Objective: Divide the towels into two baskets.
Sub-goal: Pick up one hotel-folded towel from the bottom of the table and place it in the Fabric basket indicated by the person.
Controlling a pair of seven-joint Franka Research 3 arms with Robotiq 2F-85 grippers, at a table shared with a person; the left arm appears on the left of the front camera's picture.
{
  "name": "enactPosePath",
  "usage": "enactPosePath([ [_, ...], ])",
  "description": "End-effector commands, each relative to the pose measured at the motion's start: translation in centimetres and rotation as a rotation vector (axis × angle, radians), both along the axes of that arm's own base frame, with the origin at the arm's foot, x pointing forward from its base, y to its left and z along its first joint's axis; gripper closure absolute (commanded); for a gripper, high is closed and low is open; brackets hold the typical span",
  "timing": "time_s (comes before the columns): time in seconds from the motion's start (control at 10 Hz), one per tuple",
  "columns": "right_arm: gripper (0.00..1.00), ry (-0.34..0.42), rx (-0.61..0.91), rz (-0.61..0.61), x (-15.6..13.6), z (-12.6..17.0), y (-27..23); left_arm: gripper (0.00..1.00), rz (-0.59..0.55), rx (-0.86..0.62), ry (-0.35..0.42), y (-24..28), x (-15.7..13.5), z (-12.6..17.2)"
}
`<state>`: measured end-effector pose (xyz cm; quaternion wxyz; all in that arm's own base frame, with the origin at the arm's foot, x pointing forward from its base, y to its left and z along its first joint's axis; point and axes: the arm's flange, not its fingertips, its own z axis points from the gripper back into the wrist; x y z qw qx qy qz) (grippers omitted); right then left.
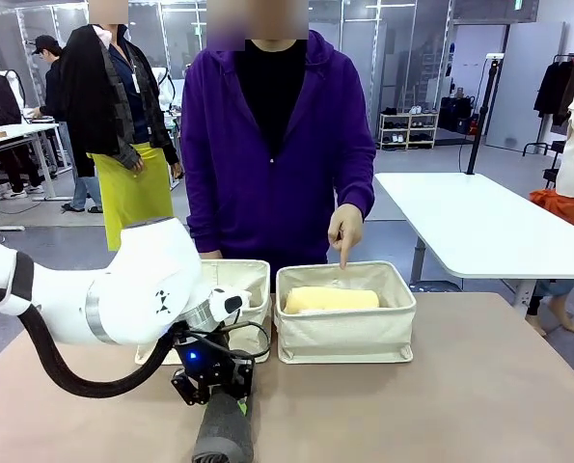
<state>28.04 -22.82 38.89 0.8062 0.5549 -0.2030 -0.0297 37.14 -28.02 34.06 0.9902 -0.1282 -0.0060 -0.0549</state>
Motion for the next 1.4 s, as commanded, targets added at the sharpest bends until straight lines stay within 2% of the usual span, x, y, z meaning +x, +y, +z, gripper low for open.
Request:
enactPosePath([
  [0.0, 0.0, -0.012, 0.004, 0.0, -0.2, 0.2, 0.0, 0.6, -0.057, 0.067, -0.052, -0.9, -1.5, 4.0],
  [0.3, 0.0, -0.012, 0.004, 0.0, -0.2, 0.2, 0.0, 0.6, -0.185, 0.135, -0.148, -1.6, -2.1, 8.3],
  [0.5, 0.0, -0.012, 0.004, 0.0, -0.2, 0.2, 0.0, 0.6, -0.18, 0.096, -0.161, -1.7, -2.2, 8.4],
  [1.0, 0.0, -0.012, 0.004, 0.0, -0.2, 0.2, 0.0, 0.59, -0.181, 0.114, -0.149, -1.7, -2.3, 8.4],
  [1.1, 0.0, -0.012, 0.004, 0.0, -0.2, 0.2, 0.0, 0.59, -0.408, 0.2, -0.26, -3.0, -2.6, 10.1],
  [1.2, 0.0, -0.012, 0.004, 0.0, -0.2, 0.2, 0.0, 0.59, -0.698, 0.269, -0.334, -4.7, -2.8, 12.1],
  [1.3, 0.0, -0.012, 0.004, 0.0, -0.2, 0.2, 0.0, 0.59, -0.833, 0.343, -0.349, -5.3, -2.8, 13.4],
])
